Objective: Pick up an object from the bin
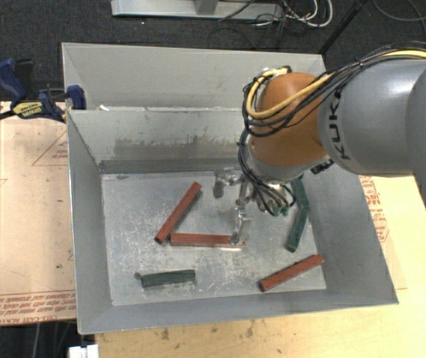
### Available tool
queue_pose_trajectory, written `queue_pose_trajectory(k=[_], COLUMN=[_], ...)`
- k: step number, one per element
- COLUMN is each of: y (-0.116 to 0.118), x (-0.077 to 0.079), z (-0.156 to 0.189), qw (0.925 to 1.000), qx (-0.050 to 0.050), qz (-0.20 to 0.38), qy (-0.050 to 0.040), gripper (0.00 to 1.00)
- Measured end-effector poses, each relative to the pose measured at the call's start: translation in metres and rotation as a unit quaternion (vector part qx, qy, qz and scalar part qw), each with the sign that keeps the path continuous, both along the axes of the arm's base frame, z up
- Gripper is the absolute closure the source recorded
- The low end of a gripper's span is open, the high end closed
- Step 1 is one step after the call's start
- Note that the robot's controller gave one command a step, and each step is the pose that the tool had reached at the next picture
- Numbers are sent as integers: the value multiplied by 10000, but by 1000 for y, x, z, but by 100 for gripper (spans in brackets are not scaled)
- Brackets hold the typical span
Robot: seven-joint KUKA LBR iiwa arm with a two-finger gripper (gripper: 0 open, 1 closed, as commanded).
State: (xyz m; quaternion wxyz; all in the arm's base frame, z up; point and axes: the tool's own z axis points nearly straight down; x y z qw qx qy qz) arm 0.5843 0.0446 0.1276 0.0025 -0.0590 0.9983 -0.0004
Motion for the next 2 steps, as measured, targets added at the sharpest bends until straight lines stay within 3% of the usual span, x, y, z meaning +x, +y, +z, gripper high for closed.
queue_pose_trajectory(k=[1, 2], y=[-24, 10], x=[-9, -47], z=[-29, -49], qw=[9995, 9971], qx=[29, 12], qz=[307, 755], qy=[36, 23], gripper=[0, 100])
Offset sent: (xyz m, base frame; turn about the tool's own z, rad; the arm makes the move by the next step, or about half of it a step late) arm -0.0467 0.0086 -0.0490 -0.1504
